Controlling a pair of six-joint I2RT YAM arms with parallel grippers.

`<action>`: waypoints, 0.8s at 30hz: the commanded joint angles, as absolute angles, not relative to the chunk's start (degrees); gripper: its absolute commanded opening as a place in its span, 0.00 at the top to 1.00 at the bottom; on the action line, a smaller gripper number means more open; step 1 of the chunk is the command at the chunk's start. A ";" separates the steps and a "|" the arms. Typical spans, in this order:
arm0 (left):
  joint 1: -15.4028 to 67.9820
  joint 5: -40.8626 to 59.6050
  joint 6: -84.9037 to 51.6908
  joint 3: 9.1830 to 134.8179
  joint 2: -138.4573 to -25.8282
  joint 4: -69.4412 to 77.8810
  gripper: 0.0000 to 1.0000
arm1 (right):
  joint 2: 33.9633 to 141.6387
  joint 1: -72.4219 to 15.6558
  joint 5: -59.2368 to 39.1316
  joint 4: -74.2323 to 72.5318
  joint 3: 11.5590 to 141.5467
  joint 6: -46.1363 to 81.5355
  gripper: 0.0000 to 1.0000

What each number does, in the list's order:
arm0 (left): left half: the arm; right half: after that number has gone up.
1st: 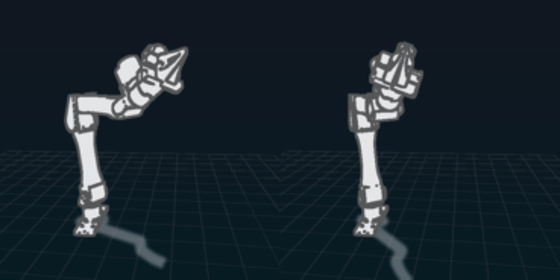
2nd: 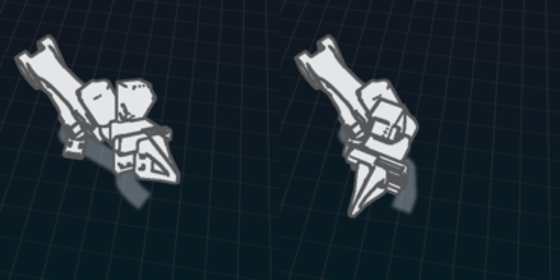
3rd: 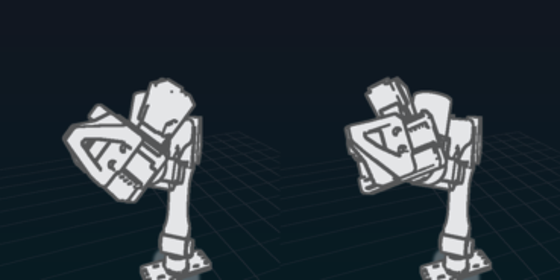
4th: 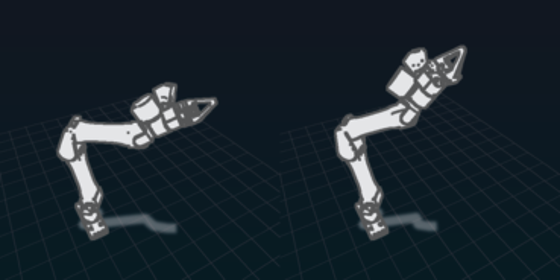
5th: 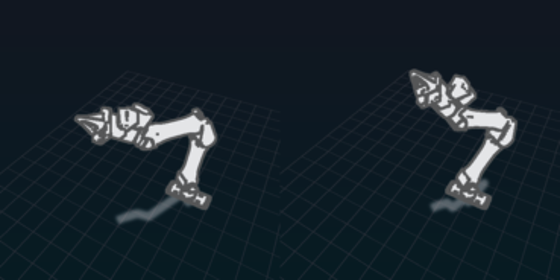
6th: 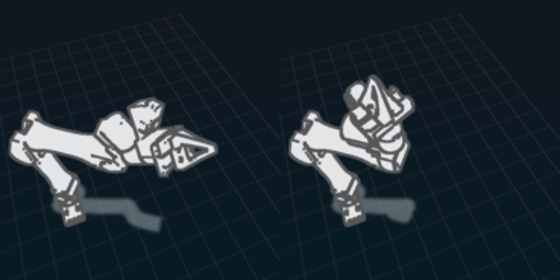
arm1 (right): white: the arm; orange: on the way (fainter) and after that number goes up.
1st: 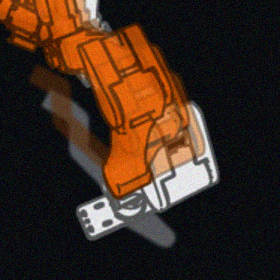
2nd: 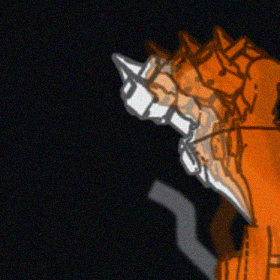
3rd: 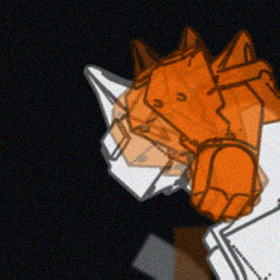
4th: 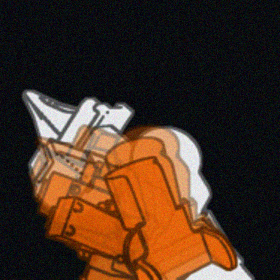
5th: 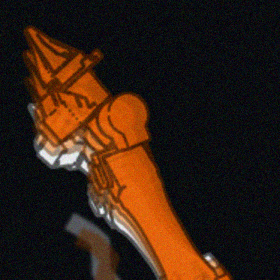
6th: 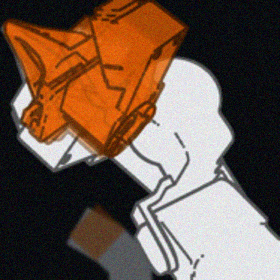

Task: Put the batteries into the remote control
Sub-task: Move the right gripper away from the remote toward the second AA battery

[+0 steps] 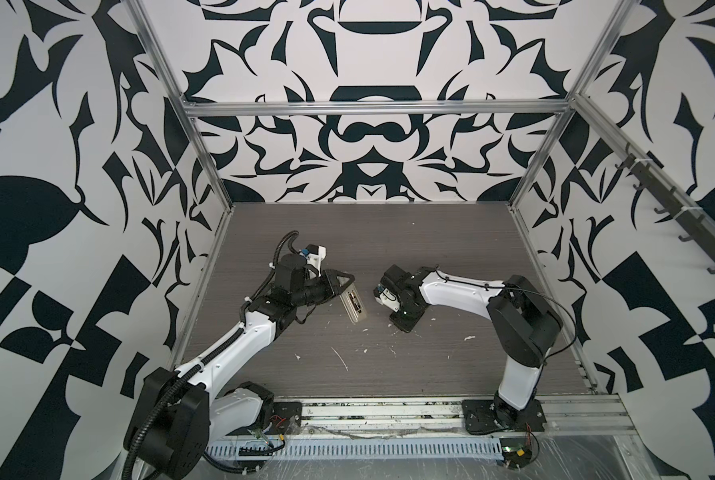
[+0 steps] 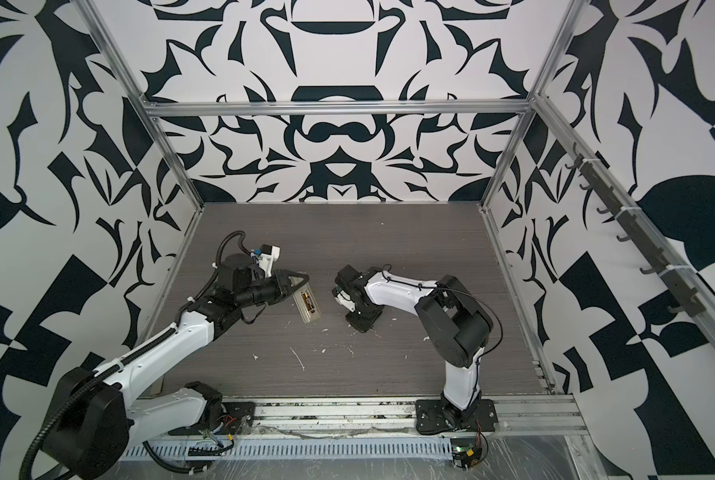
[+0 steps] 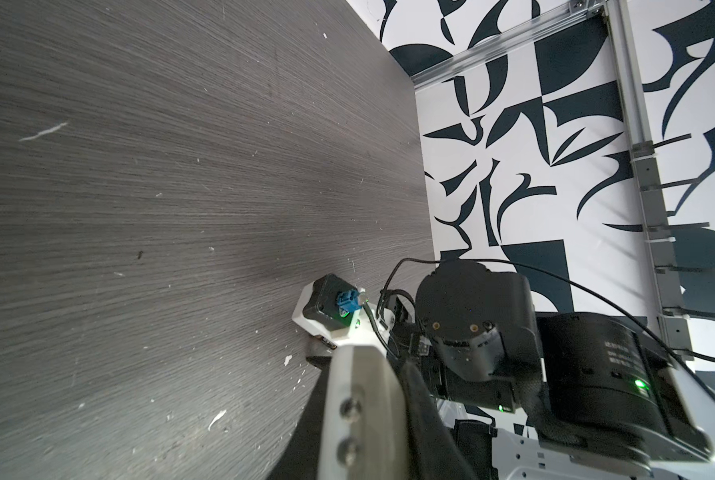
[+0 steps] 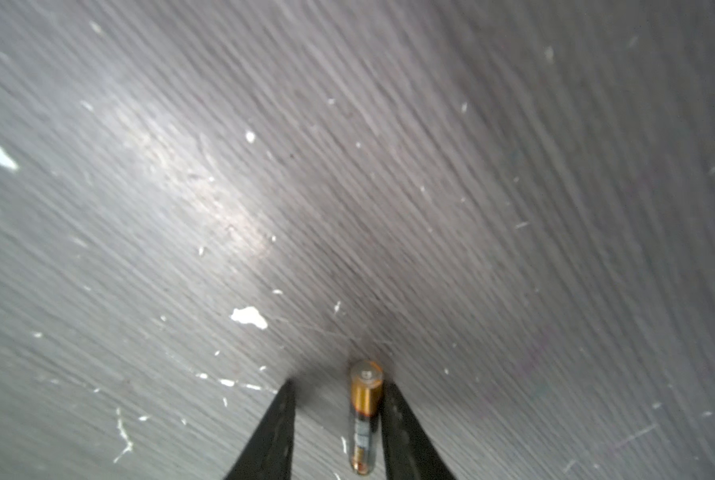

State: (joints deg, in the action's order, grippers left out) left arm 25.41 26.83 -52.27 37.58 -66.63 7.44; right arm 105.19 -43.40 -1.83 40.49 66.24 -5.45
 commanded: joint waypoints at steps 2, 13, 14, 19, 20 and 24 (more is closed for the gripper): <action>25.40 27.56 -51.85 38.92 -66.56 7.73 1.00 | 104.15 -43.95 -3.86 41.62 66.73 -4.01 0.57; 25.44 27.43 -50.35 38.10 -65.46 5.78 1.00 | 102.33 -42.96 -4.26 46.98 73.21 3.73 0.53; 25.40 27.06 -49.98 38.38 -65.03 4.62 1.00 | 102.14 -42.77 -4.92 47.33 73.74 4.64 0.53; 25.40 24.08 -48.73 40.34 -61.98 -1.16 1.00 | 101.84 -40.21 -8.28 50.66 77.11 10.36 0.51; 25.45 23.54 -48.40 41.19 -61.68 -3.03 1.00 | 101.86 -39.49 -9.96 51.34 77.97 11.52 0.51; 25.40 21.05 -49.35 43.91 -60.47 -9.11 1.00 | 100.46 -38.16 -13.97 52.82 81.35 16.48 0.49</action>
State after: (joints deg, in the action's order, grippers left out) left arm 25.41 23.49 -49.56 41.06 -62.46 -4.21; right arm 103.39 -38.96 -9.69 49.45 77.84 10.90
